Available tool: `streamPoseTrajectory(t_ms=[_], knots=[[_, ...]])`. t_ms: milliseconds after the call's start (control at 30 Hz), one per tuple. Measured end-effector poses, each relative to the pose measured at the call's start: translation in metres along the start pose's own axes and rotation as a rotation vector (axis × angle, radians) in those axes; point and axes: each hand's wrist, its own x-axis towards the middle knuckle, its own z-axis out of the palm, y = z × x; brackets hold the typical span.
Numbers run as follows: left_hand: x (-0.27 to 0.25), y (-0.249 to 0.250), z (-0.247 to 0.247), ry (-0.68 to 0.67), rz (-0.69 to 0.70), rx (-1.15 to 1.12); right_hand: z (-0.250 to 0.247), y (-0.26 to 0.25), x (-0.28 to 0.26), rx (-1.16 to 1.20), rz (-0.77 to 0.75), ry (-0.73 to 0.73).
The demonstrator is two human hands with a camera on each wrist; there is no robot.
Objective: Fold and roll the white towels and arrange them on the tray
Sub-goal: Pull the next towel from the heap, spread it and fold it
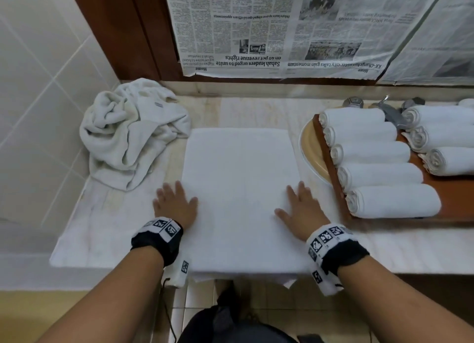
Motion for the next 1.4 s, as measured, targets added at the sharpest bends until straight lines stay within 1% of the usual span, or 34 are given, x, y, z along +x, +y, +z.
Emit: streamPoseTrajectory(t_ms=[33,67,100,133,167,200,233,267,333,367,400,433,467,500,533,567,600,633,667,733,767,800,933,1067,1133,1200,1300,1400], knots=[[-0.012,0.008,0.001,0.048,0.065,0.006,0.006,-0.005,-0.011,-0.011,-0.077,0.037],[-0.025,0.017,0.005,0.067,0.188,0.011,0.015,-0.01,-0.025,-0.029,-0.176,0.045],[-0.038,0.026,0.01,0.031,0.329,-0.006,0.024,-0.013,-0.035,-0.054,-0.265,0.018],[-0.047,0.031,0.018,-0.051,0.444,-0.019,0.034,-0.013,-0.042,-0.083,-0.318,-0.027],[-0.058,0.032,0.029,-0.142,0.512,-0.007,0.044,-0.008,-0.049,-0.105,-0.323,-0.057],[-0.064,0.027,0.039,-0.194,0.522,0.032,0.05,0.001,-0.052,-0.096,-0.276,-0.058],[-0.066,0.017,0.049,-0.182,0.473,0.078,0.052,0.01,-0.053,-0.067,-0.193,-0.039],[-0.067,0.006,0.056,-0.121,0.375,0.103,0.051,0.019,-0.055,-0.04,-0.099,-0.019],[-0.071,-0.014,0.061,0.01,0.115,0.063,0.047,0.029,-0.061,0.008,0.044,0.007],[-0.075,-0.019,0.061,0.054,0.025,0.006,0.047,0.029,-0.066,0.039,0.067,0.038],[-0.079,-0.022,0.063,0.117,0.007,-0.045,0.048,0.026,-0.072,0.064,0.045,0.082],[-0.086,-0.021,0.063,0.204,0.068,-0.084,0.049,0.021,-0.08,0.069,-0.019,0.122],[-0.091,-0.019,0.067,0.282,0.197,-0.114,0.053,0.014,-0.089,0.057,-0.113,0.13],[-0.097,-0.015,0.07,0.307,0.352,-0.148,0.058,0.008,-0.097,0.027,-0.212,0.103],[-0.101,-0.014,0.074,0.258,0.475,-0.163,0.064,0.004,-0.103,-0.011,-0.29,0.06],[-0.104,-0.014,0.078,0.167,0.533,-0.135,0.071,0.004,-0.107,-0.045,-0.33,0.022],[-0.103,-0.017,0.082,0.094,0.531,-0.066,0.077,0.007,-0.108,-0.06,-0.321,0.014],[-0.1,-0.022,0.085,0.07,0.498,0.004,0.079,0.013,-0.108,-0.037,-0.276,0.051],[-0.098,-0.027,0.084,0.088,0.458,0.033,0.078,0.018,-0.107,0.013,-0.218,0.128],[-0.096,-0.037,0.08,0.133,0.422,-0.005,0.066,0.025,-0.103,0.108,-0.104,0.296],[-0.096,-0.039,0.077,0.147,0.421,-0.032,0.059,0.026,-0.101,0.152,-0.05,0.338],[-0.097,-0.04,0.075,0.159,0.411,-0.056,0.053,0.026,-0.097,0.194,0.006,0.341],[-0.107,-0.032,0.066,0.215,0.362,-0.09,0.044,0.017,-0.088,0.259,0.199,0.264],[-0.112,-0.023,0.064,0.237,0.346,-0.047,0.049,0.01,-0.078,0.305,0.292,0.17],[-0.113,-0.02,0.063,0.237,0.336,-0.045,0.048,0.01,-0.074,0.331,0.292,0.137],[-0.114,-0.016,0.061,0.221,0.324,-0.051,0.045,0.011,-0.072,0.417,0.251,0.144],[-0.112,-0.01,0.061,0.221,0.33,-0.082,0.044,0.017,-0.074,0.642,0.222,0.158],[-0.108,-0.004,0.062,0.235,0.389,-0.096,0.047,0.021,-0.07,0.877,0.265,0.092]])
